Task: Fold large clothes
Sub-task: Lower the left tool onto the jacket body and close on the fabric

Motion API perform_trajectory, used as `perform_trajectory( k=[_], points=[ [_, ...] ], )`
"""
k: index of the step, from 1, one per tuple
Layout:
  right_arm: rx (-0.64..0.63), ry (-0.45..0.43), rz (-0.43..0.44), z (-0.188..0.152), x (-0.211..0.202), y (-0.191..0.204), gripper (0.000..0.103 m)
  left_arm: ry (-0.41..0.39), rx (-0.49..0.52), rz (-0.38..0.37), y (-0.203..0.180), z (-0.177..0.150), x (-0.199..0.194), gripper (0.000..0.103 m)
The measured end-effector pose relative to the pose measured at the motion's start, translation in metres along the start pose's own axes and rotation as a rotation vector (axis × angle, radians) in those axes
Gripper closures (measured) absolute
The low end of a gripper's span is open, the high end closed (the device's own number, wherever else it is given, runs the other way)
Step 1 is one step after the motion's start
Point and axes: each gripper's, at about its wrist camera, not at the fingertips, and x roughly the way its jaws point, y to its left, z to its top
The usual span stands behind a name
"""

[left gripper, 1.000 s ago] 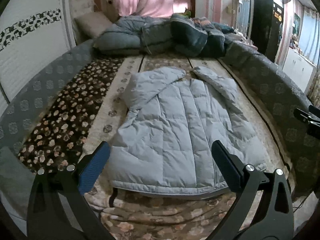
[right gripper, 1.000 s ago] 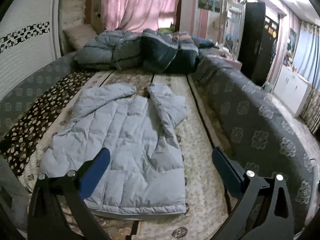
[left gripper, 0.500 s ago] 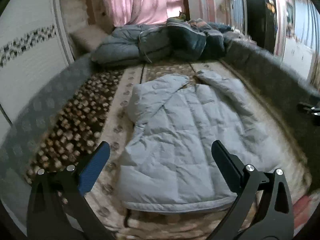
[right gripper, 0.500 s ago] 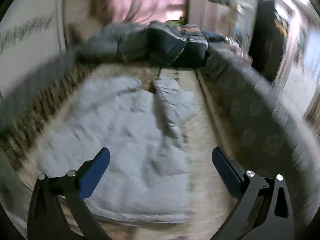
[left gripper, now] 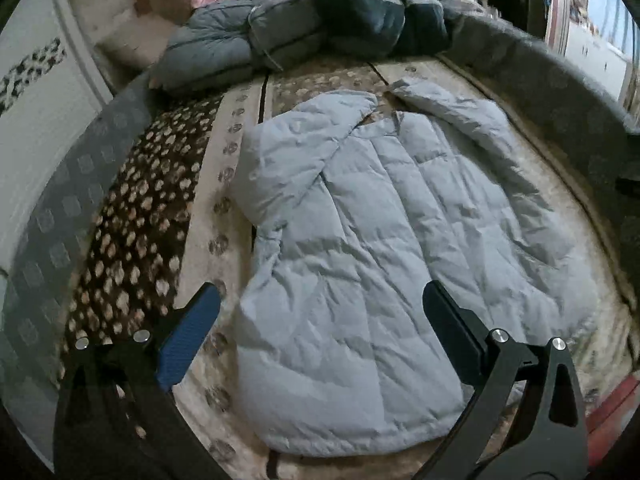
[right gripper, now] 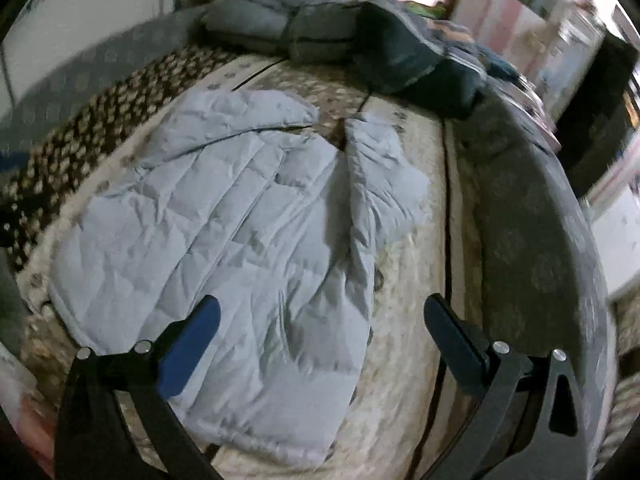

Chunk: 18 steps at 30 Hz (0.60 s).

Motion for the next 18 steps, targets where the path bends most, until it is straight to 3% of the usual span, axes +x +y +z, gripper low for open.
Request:
perform_trajectory(
  k=[3,5,7,9,11,14,18],
  points=[
    [-0.032,-0.001,0.034,0.025,0.03,0.007,0.015,-0.021,0.003,0.011,-0.006,0.023,0.02,0.003],
    [0.016,-0.048,0.047,0.036,0.047,0.004,0.021,-0.104,-0.061,0.027,-0.002,0.037,0.03,0.004],
    [0.076,-0.079,0.068,0.04,0.064,-0.003,0.026,-0.12,-0.133,0.023,0.004,0.047,0.046,0.006],
    [0.109,-0.089,0.043,0.045,0.083,-0.008,0.038,-0.103,-0.162,0.018,0.007,0.057,0.067,0.016],
    [0.16,-0.087,0.029,0.048,0.1,-0.02,0.042,-0.065,-0.142,0.014,0.008,0.067,0.093,0.025],
    [0.265,-0.059,0.036,0.047,0.132,-0.043,0.054,-0.043,-0.125,0.022,0.013,0.077,0.125,0.027],
    [0.356,0.0,0.073,0.043,0.177,-0.064,0.054,0.003,-0.121,0.039,0.021,0.089,0.172,0.027]
  ],
)
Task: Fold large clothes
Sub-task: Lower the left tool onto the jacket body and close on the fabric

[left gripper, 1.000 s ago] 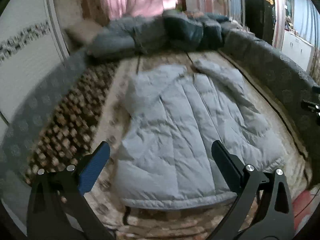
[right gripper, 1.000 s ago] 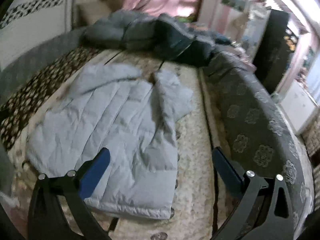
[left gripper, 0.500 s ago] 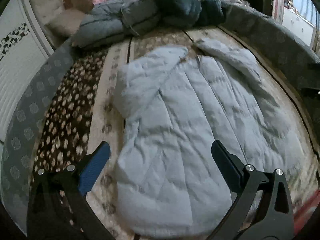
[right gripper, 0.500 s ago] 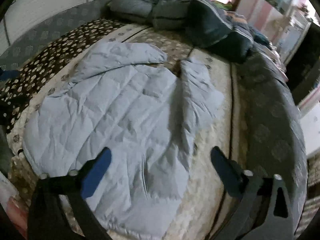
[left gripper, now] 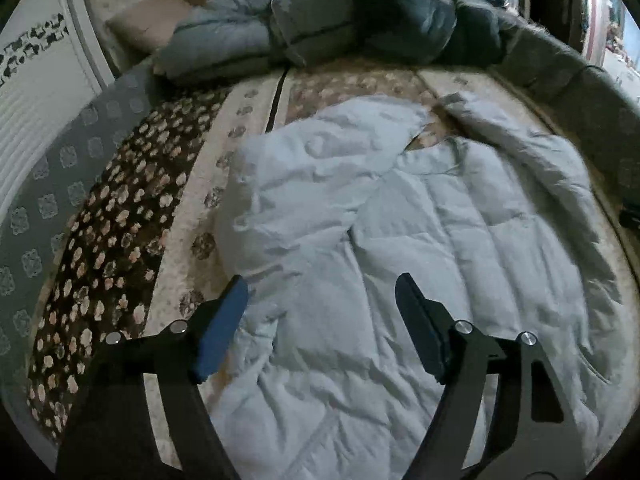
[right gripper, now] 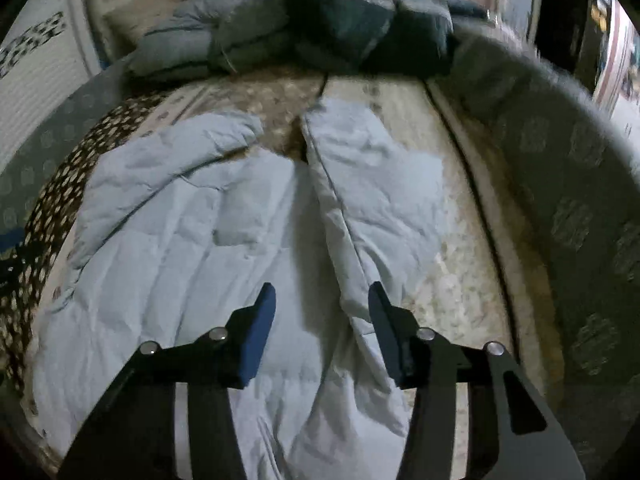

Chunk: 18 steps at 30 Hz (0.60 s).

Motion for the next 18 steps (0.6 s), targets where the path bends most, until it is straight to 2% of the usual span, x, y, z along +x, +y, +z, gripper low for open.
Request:
perform_trajectory(
  k=[3,7,9,12,14,18],
  points=[
    [0.036,0.04,0.02,0.018,0.026,-0.009,0.054,0.05,0.025,-0.01,0.007,0.01,0.034,0.027],
    [-0.085,0.063,-0.05,0.053,0.053,-0.001,0.053,0.075,0.06,0.001,0.001,0.029,0.066,0.027],
    [-0.113,0.083,-0.078,0.064,0.076,0.0,0.053,0.092,0.055,-0.034,-0.005,0.041,0.081,0.021],
    [-0.079,0.136,-0.099,0.055,0.117,-0.002,0.051,0.104,0.064,-0.011,-0.015,0.048,0.106,0.019],
    [-0.054,0.089,-0.093,0.046,0.118,-0.002,0.045,0.121,0.078,0.0,-0.021,0.047,0.124,0.02],
    [-0.025,0.001,-0.038,0.041,0.099,-0.005,0.044,0.148,0.085,0.023,-0.028,0.04,0.153,0.023]
  ],
)
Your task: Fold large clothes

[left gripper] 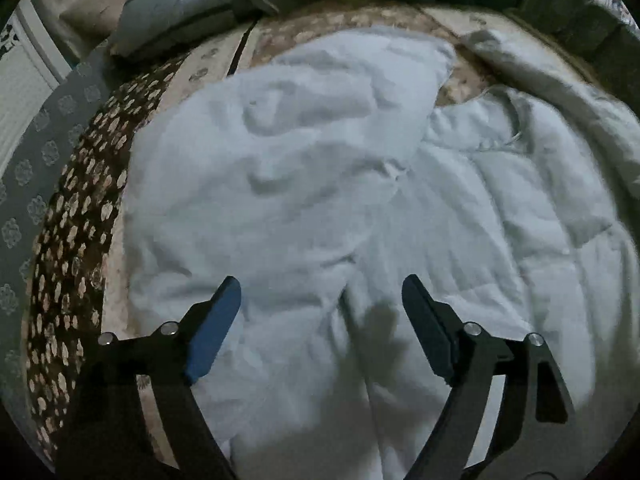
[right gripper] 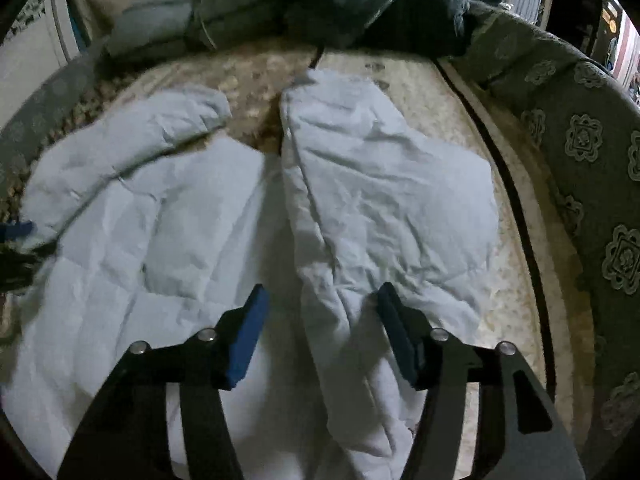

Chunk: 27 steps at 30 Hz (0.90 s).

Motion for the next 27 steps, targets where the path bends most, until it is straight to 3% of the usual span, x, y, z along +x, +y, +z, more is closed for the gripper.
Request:
perform_trajectory(
  k=[3,5,7,14,20,23,27],
  points=[
    [0.012,-0.01,0.025,-0.001,0.0,-0.004,0.044,-0.02,0.017,0.039,-0.004,0.0,0.009,0.026],
    [-0.006,-0.013,0.018,-0.003,0.004,-0.006,0.044,-0.026,0.018,0.054,-0.002,0.002,0.011,0.034],
    [-0.005,-0.017,0.022,-0.004,0.008,-0.005,0.04,-0.025,0.023,0.07,0.001,0.005,0.012,0.049],
    [0.038,-0.102,0.095,-0.012,0.005,-0.004,0.032,-0.015,0.042,0.078,0.024,0.0,0.015,0.088],
    [0.024,-0.156,0.088,-0.02,0.001,0.0,0.032,-0.01,0.024,0.009,0.057,-0.022,0.008,0.093],
    [0.019,-0.157,0.087,-0.022,-0.003,0.001,0.032,0.004,0.036,0.062,0.08,-0.041,0.003,0.093],
    [-0.008,-0.156,0.081,-0.025,-0.013,0.005,0.032,0.089,-0.011,0.114,0.14,-0.081,0.005,0.095]
  ],
)
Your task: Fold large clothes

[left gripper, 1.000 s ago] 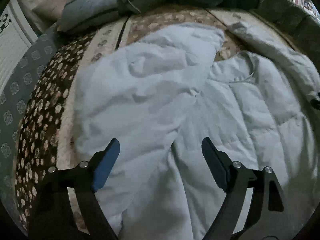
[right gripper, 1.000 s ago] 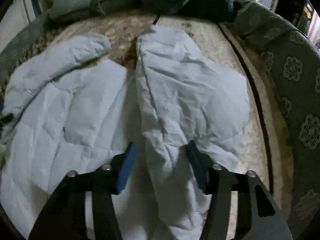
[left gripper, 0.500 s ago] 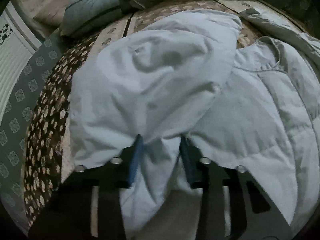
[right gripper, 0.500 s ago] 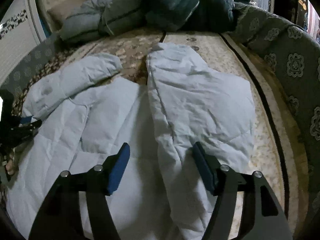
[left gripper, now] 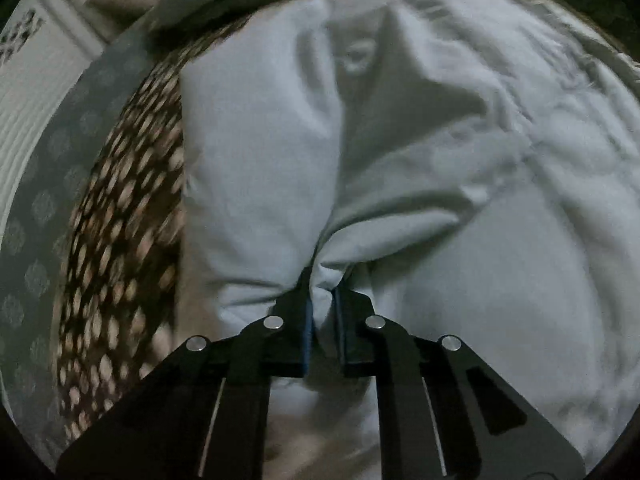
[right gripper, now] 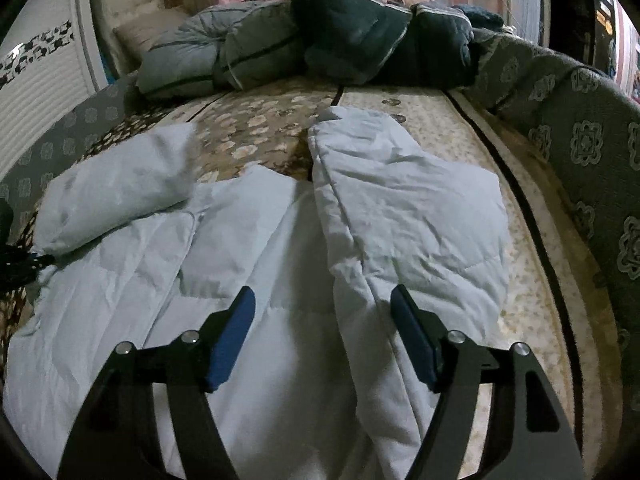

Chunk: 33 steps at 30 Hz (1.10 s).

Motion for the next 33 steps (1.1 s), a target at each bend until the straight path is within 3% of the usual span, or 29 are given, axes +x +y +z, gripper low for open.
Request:
perform_trajectory(
  k=[3,6,7,8,10,14,19,22,24,26,27,29,33],
  points=[
    [-0.023,0.013,-0.007,-0.001,-0.005,0.005,0.032,0.06,-0.033,-0.015,0.032,-0.028,0.01,0.095],
    [-0.04,0.017,-0.015,-0.003,-0.008,0.011,0.032,0.036,-0.062,-0.04,0.041,-0.042,-0.001,0.089],
    [-0.037,0.018,-0.009,-0.002,-0.009,0.013,0.032,0.011,-0.076,-0.062,0.041,-0.043,-0.01,0.078],
    [-0.033,0.018,-0.001,-0.002,-0.01,0.013,0.032,-0.013,-0.092,-0.079,0.04,-0.043,-0.018,0.053],
    [-0.026,0.016,0.019,-0.001,-0.015,0.015,0.032,-0.088,-0.136,-0.12,0.038,-0.041,-0.038,0.023],
    [-0.064,0.02,0.003,-0.001,-0.018,0.022,0.032,-0.163,-0.097,-0.134,0.012,-0.023,-0.056,0.023],
    [-0.057,0.053,-0.019,0.001,-0.013,0.018,0.032,-0.156,0.029,-0.106,-0.03,0.024,-0.041,0.022],
    [-0.021,0.056,-0.002,-0.002,-0.016,0.01,0.027,-0.124,0.098,-0.107,-0.067,0.056,-0.023,0.01],
    [0.003,0.055,0.001,-0.008,-0.013,0.003,0.026,-0.107,0.171,-0.04,-0.084,0.06,-0.009,0.009],
    [0.021,0.064,-0.005,-0.014,-0.007,-0.004,0.026,-0.075,0.211,0.012,-0.099,0.063,0.012,0.015],
    [0.026,0.063,-0.012,-0.016,-0.002,-0.006,0.026,-0.068,0.197,0.01,-0.098,0.065,0.017,0.019],
    [0.011,0.067,-0.02,-0.015,0.002,-0.005,0.026,-0.043,0.134,-0.017,-0.088,0.074,0.019,0.047],
    [-0.026,0.042,-0.06,-0.009,-0.002,0.0,0.027,-0.024,0.057,-0.095,-0.077,0.086,0.014,0.061]
  ],
)
